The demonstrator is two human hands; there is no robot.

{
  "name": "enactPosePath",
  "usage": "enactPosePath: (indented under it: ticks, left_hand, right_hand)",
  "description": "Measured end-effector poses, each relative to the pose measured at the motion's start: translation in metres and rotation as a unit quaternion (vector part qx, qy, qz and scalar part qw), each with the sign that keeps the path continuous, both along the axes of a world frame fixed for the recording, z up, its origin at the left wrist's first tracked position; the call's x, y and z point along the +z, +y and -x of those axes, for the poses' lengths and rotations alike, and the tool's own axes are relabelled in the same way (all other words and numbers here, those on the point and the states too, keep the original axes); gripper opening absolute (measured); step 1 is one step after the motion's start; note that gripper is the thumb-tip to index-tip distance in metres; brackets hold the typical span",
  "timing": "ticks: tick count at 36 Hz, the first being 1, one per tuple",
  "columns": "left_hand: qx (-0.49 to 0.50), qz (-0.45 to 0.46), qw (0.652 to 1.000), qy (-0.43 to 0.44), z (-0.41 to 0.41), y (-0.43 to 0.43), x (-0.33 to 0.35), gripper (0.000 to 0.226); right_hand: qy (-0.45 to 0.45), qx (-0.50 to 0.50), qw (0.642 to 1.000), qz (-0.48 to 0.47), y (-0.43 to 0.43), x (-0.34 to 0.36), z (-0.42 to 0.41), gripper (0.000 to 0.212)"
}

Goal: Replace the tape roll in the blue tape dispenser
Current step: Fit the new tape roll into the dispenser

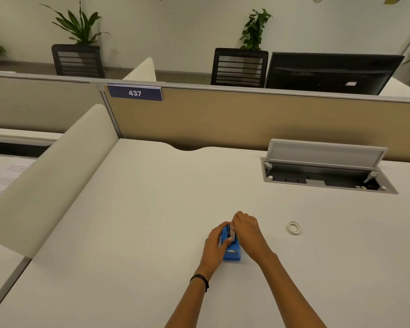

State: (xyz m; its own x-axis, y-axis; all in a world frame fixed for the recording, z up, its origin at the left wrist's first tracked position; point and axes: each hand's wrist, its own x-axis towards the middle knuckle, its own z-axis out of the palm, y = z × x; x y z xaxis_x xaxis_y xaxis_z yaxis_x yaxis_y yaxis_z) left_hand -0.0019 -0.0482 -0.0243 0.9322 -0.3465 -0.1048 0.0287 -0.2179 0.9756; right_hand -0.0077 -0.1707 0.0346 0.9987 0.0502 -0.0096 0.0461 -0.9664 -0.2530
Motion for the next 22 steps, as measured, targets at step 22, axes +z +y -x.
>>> enactPosePath:
  ticks: [22]
  left_hand:
    - [-0.001,0.007,1.000,-0.008,0.001,0.000,0.002,0.037]
  right_hand:
    - [-0.015,-0.062,0.970,-0.234,-0.001,0.008,0.023,0.037]
